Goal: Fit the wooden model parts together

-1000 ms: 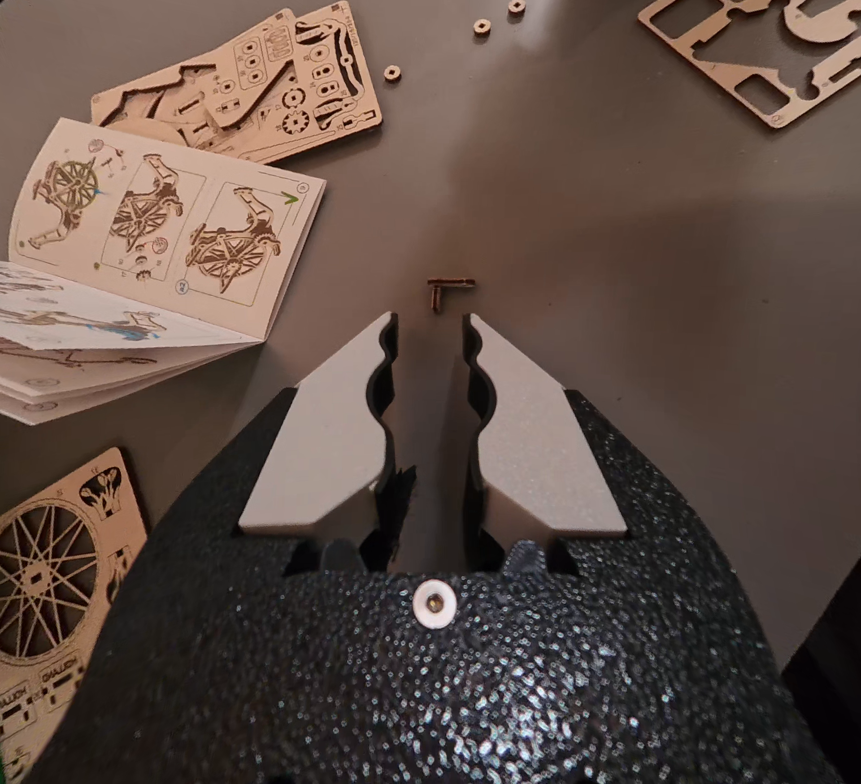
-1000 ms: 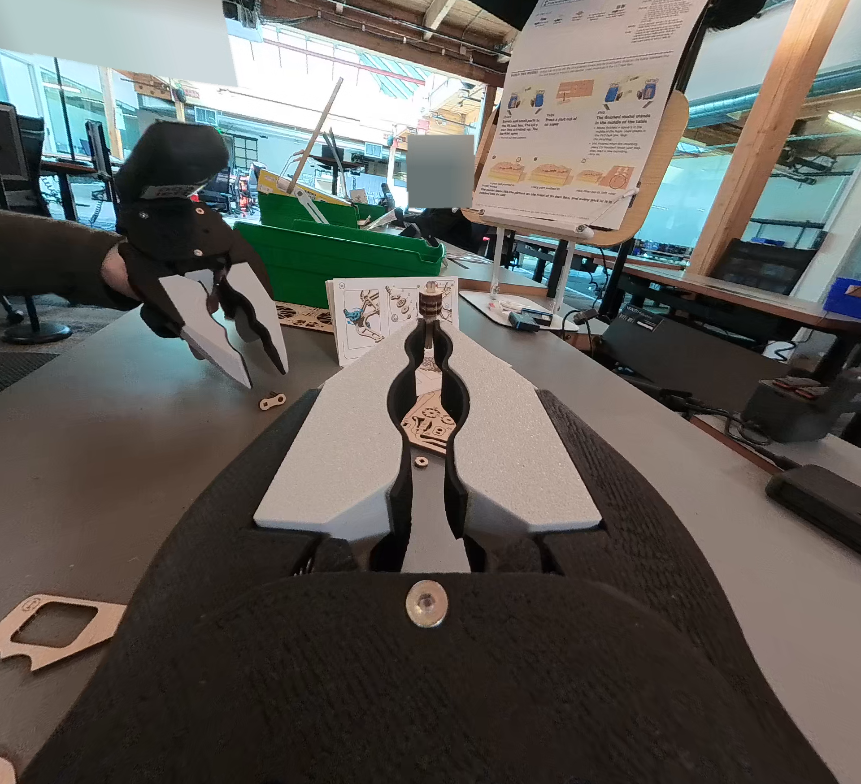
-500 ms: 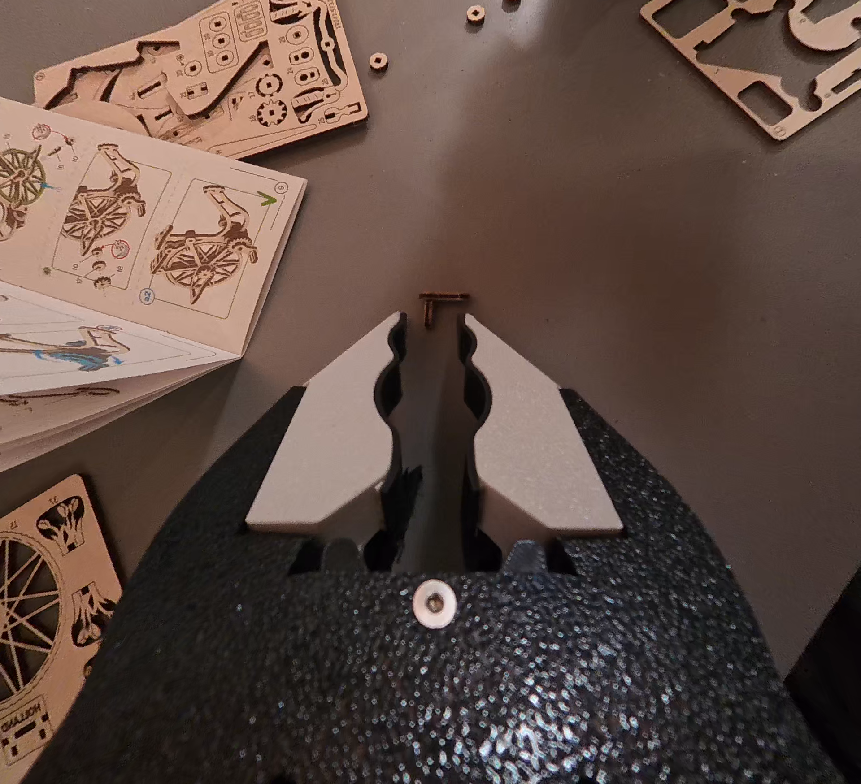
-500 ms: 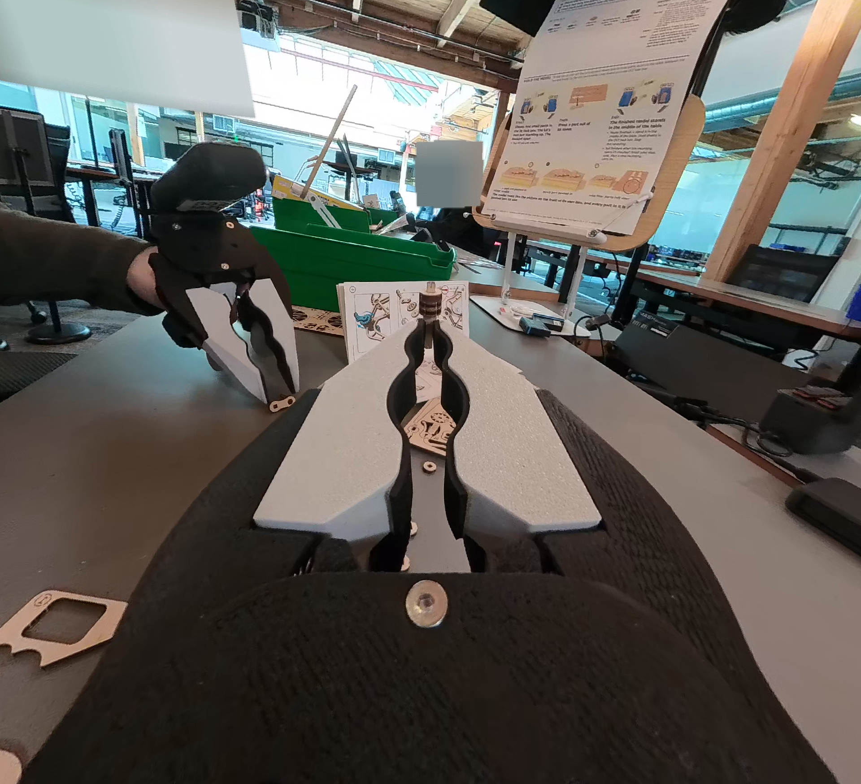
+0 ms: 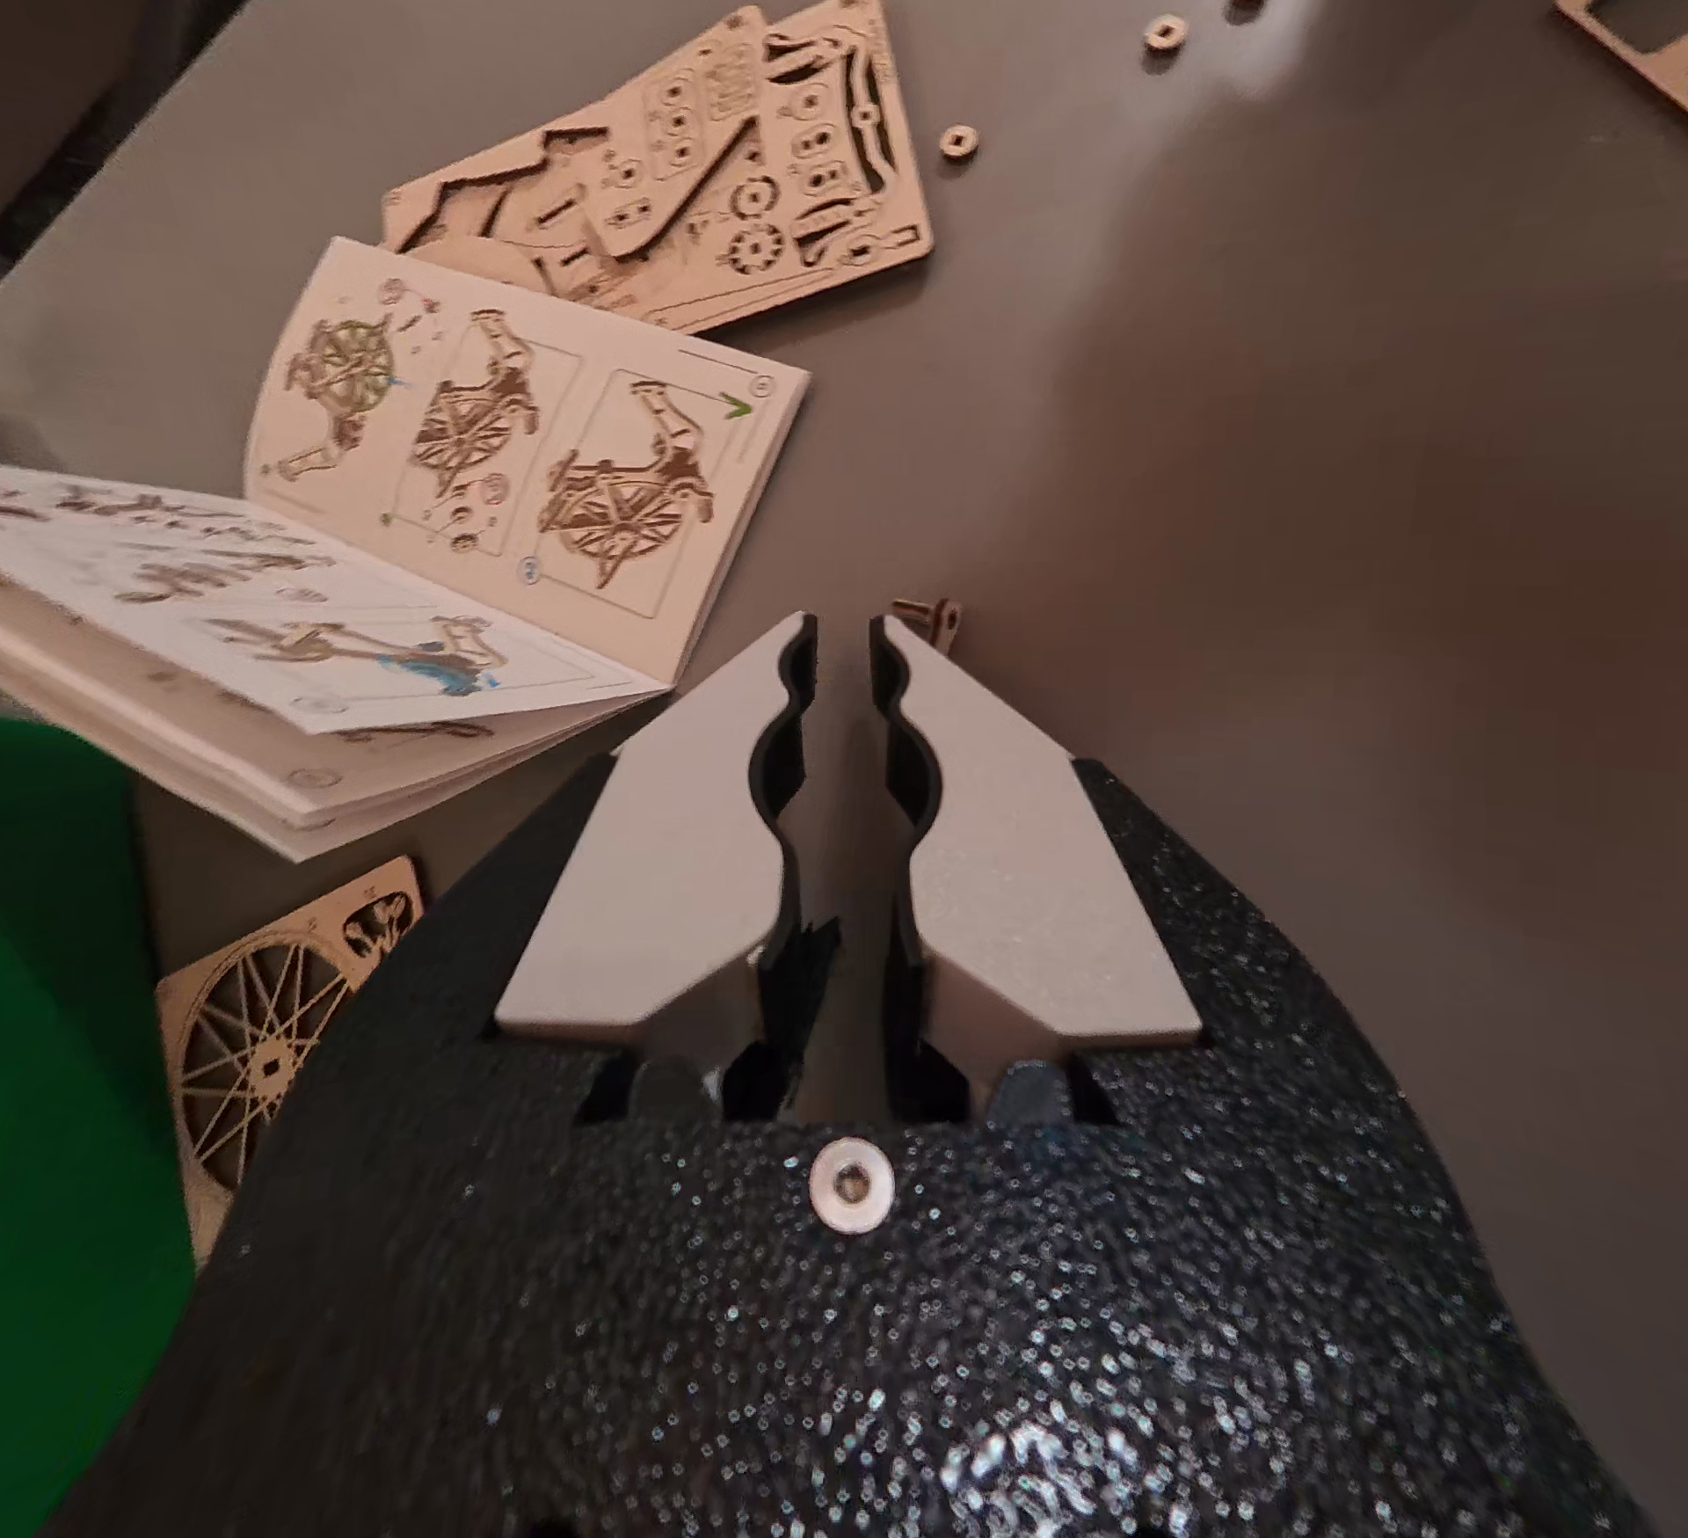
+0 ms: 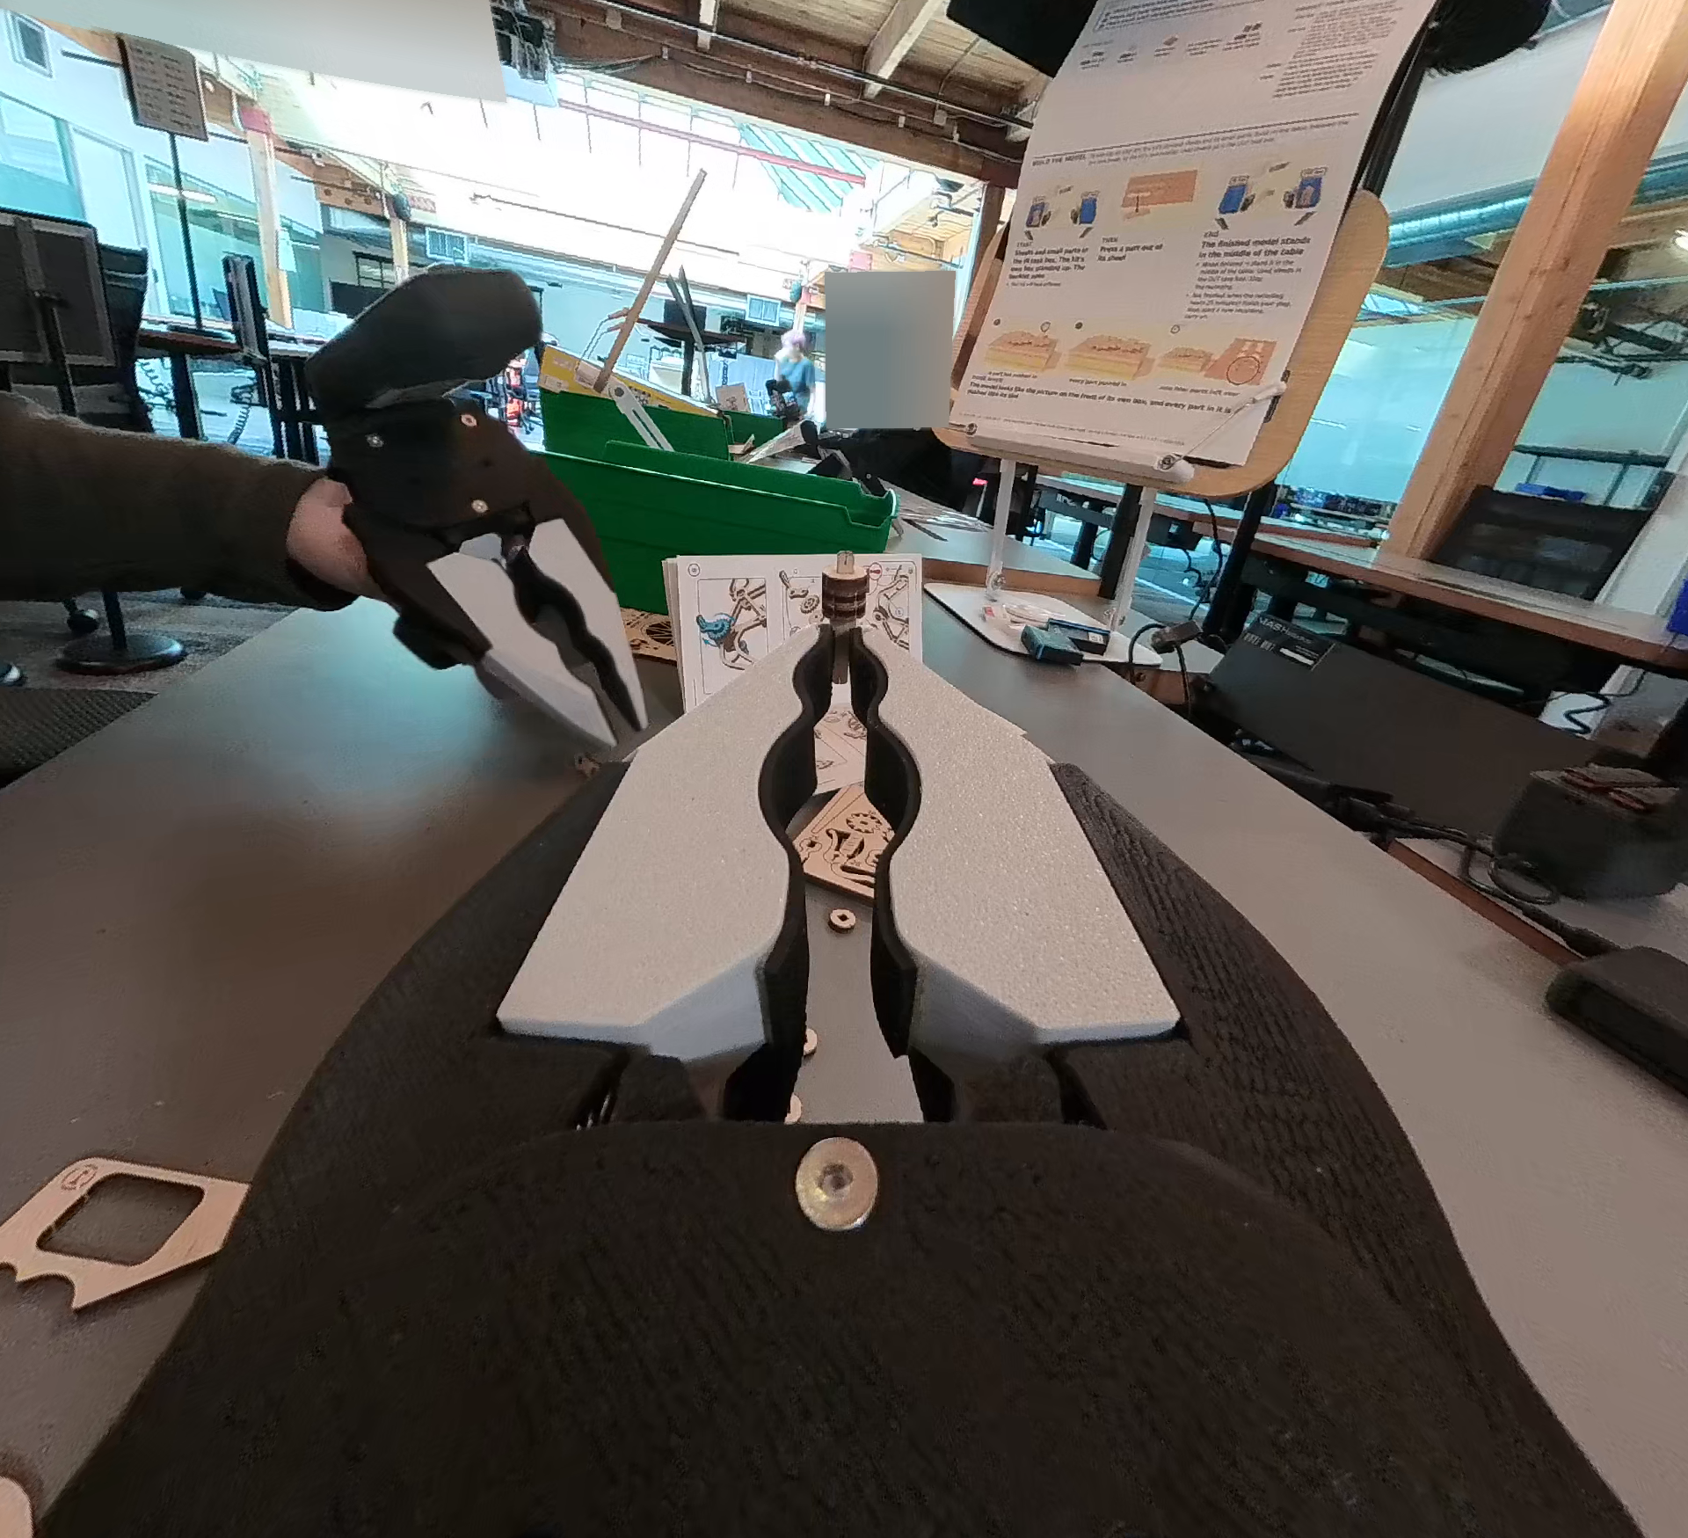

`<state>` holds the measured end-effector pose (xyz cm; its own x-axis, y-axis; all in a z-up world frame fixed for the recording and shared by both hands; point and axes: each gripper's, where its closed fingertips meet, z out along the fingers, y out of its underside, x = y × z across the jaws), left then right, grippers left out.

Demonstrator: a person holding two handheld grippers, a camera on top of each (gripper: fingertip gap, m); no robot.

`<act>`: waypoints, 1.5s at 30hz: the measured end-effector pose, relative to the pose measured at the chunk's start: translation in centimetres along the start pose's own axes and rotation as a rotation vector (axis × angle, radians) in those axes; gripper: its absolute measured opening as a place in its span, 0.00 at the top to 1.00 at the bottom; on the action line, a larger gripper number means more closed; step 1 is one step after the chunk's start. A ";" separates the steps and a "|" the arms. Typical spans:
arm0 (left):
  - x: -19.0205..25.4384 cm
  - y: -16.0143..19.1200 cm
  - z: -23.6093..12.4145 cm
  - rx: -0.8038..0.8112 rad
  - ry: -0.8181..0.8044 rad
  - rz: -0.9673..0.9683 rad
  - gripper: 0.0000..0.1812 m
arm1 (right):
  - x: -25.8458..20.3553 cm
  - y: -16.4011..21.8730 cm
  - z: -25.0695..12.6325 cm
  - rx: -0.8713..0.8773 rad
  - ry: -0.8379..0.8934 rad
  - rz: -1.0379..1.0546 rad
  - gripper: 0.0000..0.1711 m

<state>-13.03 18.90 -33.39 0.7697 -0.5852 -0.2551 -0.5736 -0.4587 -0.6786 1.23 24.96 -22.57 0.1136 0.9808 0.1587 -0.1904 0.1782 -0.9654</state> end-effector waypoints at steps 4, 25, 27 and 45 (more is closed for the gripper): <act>0.1 -0.5 -0.8 0.059 0.023 -0.077 0.93 | -0.1 0.0 0.0 -0.001 -0.004 -0.001 0.99; 2.1 1.2 -0.1 -0.014 0.132 -0.042 0.95 | -0.3 0.1 0.1 -0.005 -0.015 -0.006 0.99; 2.2 1.2 -0.1 -0.014 0.132 -0.031 0.97 | -0.2 0.1 0.1 -0.004 -0.015 -0.005 0.99; 2.5 -1.5 -0.6 0.099 0.013 0.309 1.00 | -0.3 0.1 0.1 -0.007 -0.021 -0.007 0.99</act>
<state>-10.41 17.74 -32.61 0.5598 -0.6951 -0.4511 -0.7487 -0.1911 -0.6348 1.08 24.67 -22.68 0.0943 0.9810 0.1698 -0.1827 0.1848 -0.9656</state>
